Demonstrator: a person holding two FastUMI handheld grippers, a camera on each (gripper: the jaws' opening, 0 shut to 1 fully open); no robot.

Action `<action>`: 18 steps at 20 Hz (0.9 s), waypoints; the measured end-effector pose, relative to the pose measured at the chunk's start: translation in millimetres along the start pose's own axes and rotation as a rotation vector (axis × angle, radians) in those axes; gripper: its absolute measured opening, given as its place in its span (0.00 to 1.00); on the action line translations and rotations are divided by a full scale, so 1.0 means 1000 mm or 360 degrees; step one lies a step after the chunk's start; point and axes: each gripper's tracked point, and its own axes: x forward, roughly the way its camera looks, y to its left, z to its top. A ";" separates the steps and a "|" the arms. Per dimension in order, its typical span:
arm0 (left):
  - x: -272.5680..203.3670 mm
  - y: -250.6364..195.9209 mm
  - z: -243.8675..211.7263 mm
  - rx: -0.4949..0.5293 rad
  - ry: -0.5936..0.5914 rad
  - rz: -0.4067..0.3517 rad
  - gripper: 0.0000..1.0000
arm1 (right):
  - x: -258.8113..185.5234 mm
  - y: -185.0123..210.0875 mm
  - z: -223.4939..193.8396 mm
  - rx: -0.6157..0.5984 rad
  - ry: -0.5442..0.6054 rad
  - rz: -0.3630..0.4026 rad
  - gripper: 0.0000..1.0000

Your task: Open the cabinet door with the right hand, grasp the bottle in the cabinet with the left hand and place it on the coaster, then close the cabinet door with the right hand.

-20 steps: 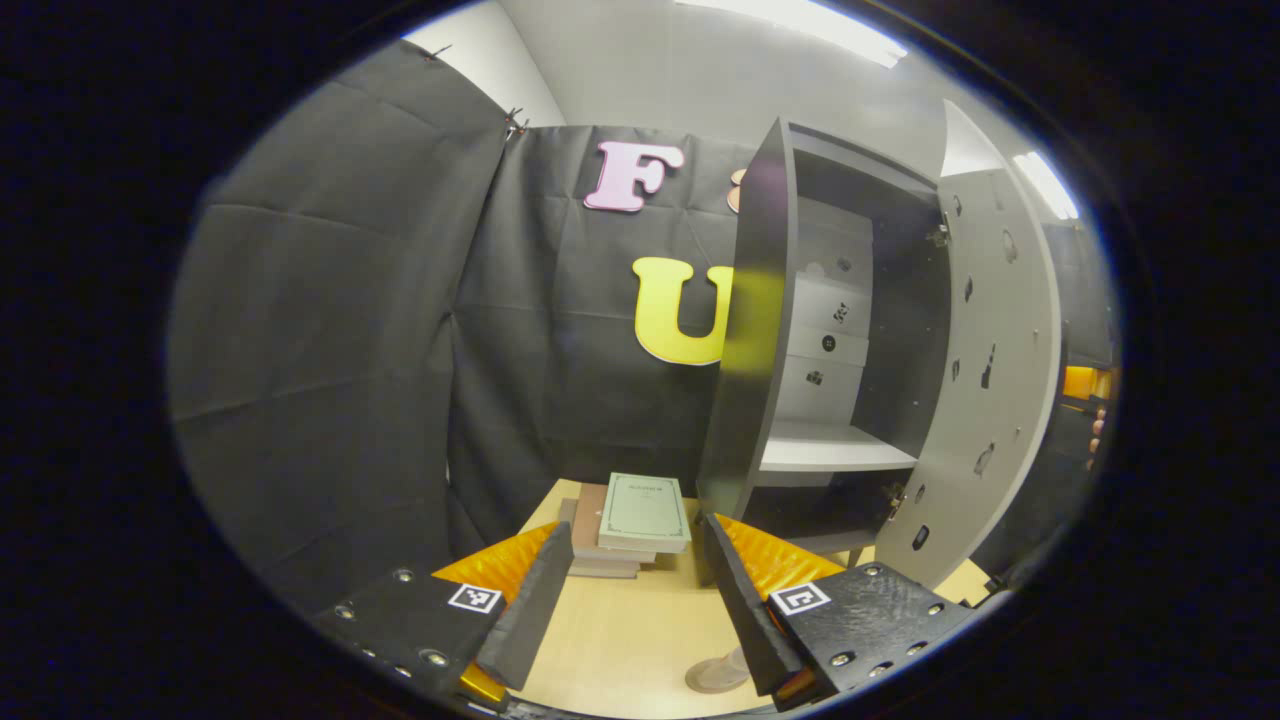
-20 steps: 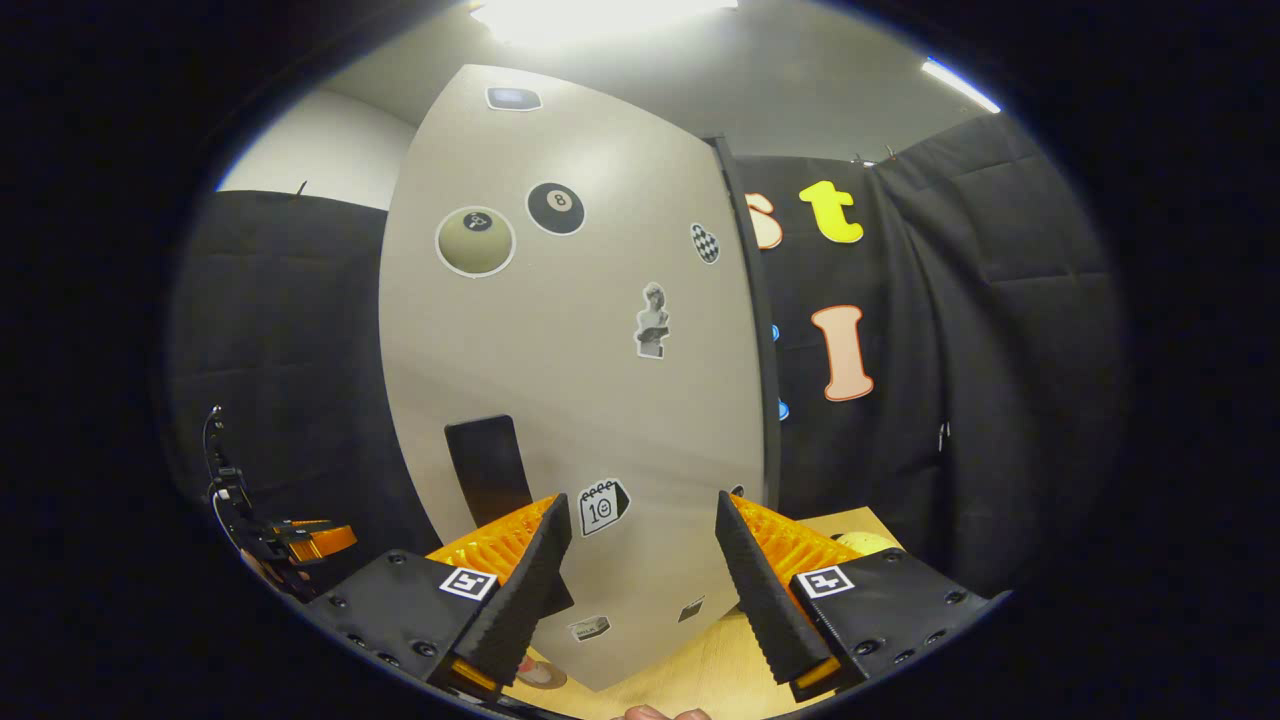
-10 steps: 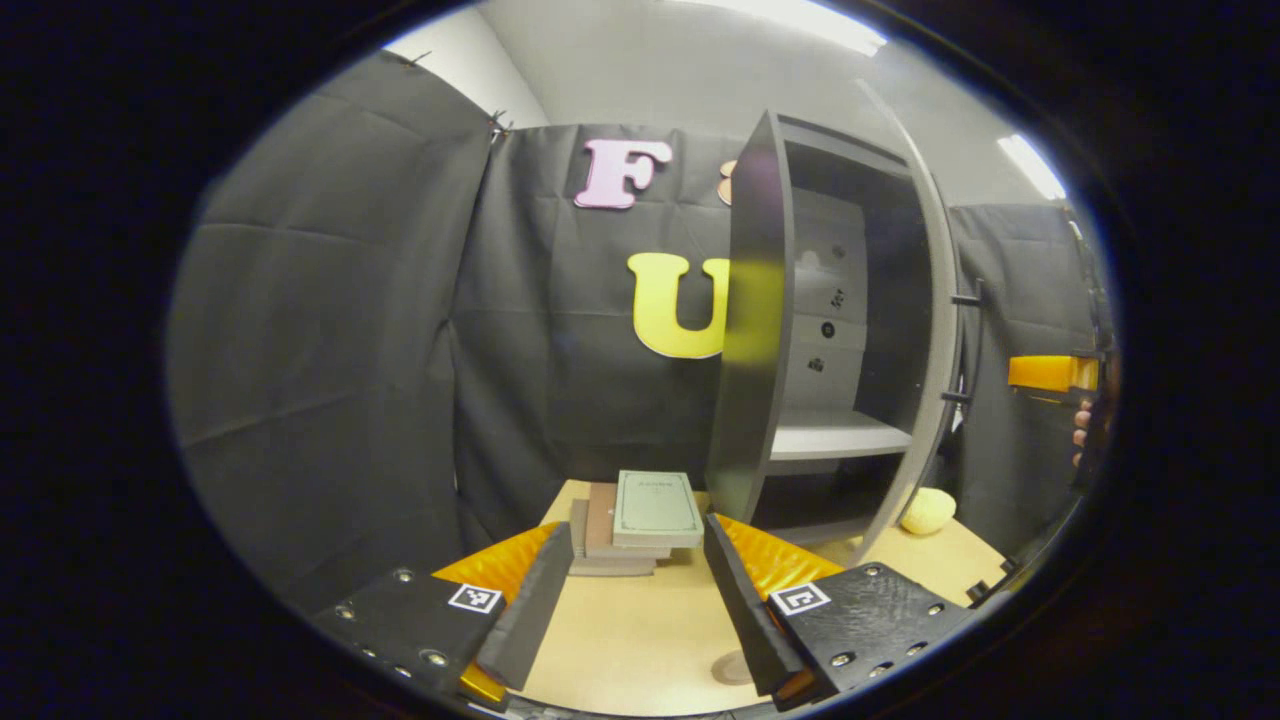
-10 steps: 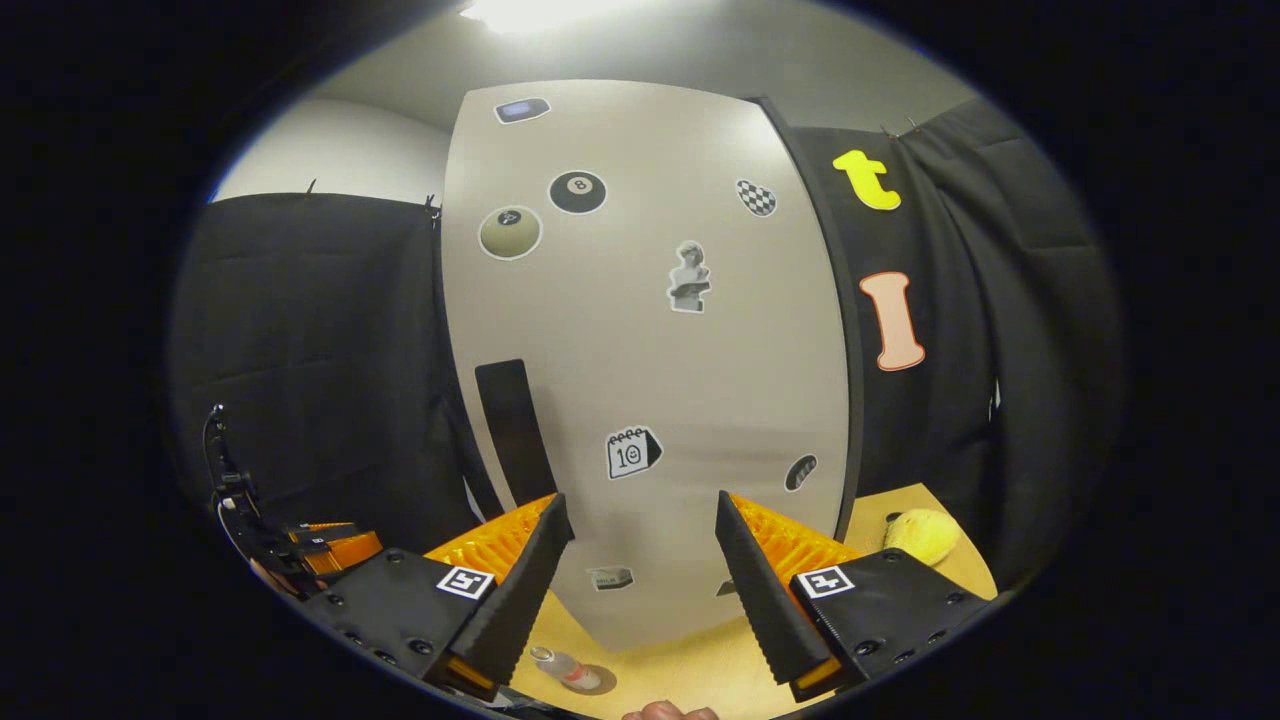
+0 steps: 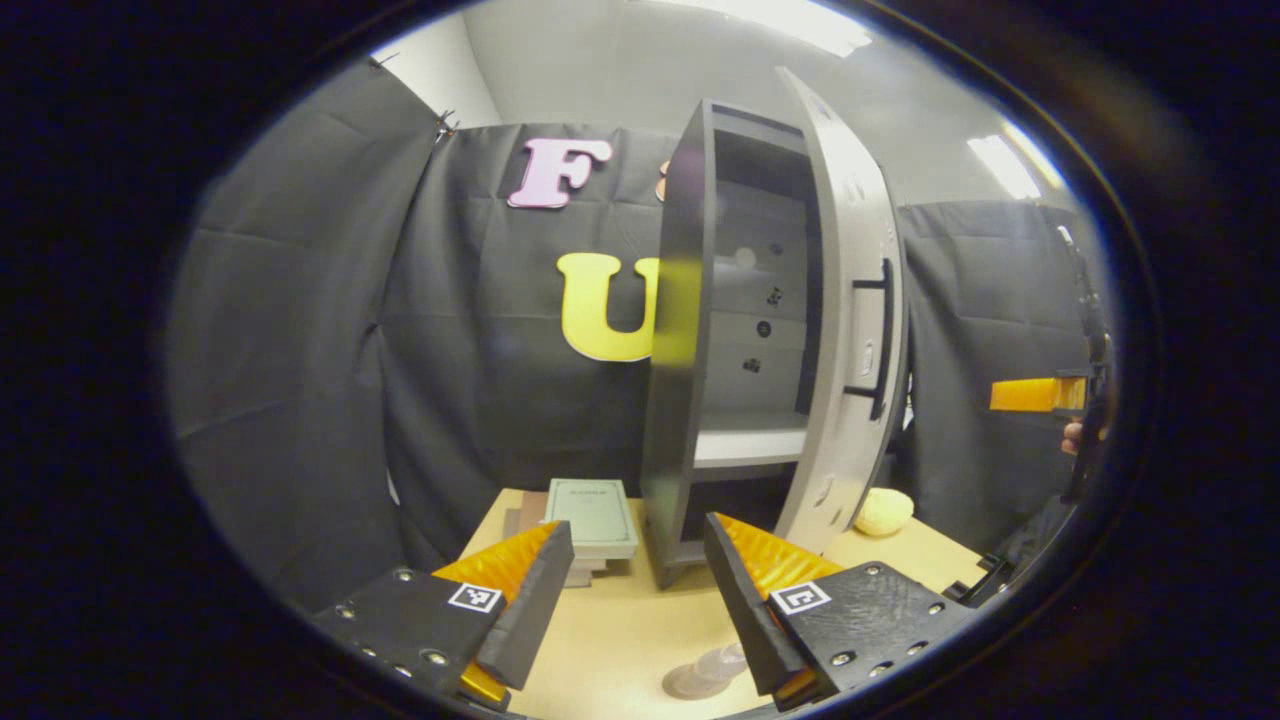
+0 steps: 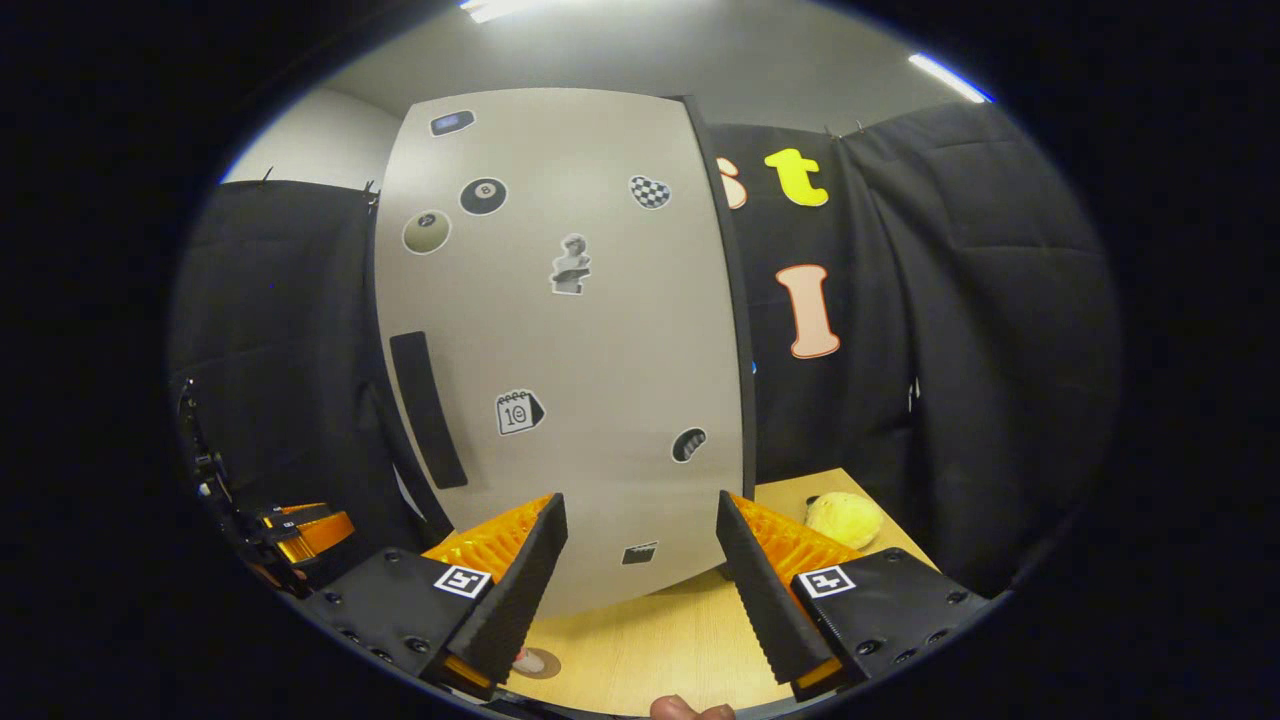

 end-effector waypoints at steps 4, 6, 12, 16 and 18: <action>0.005 -0.022 0.015 0.0037 -0.0068 0.0071 0.79 | -0.013 -0.048 0.007 -0.0060 -0.0097 -0.0105 0.92; 0.004 -0.039 0.021 -0.0045 -0.0105 0.0104 0.81 | -0.018 -0.068 0.006 -0.0092 -0.0100 -0.0100 0.96; -0.008 -0.065 0.036 -0.0165 -0.0171 0.0329 0.82 | -0.021 -0.121 0.007 -0.0039 -0.0062 0.0003 0.95; -0.010 -0.097 0.051 -0.0054 -0.0226 0.0392 0.79 | -0.015 -0.155 0.011 -0.0014 -0.0071 0.0089 0.95; -0.002 -0.124 0.052 -0.0012 -0.0238 0.0348 0.79 | -0.010 -0.165 0.015 -0.0058 -0.0096 0.0126 0.95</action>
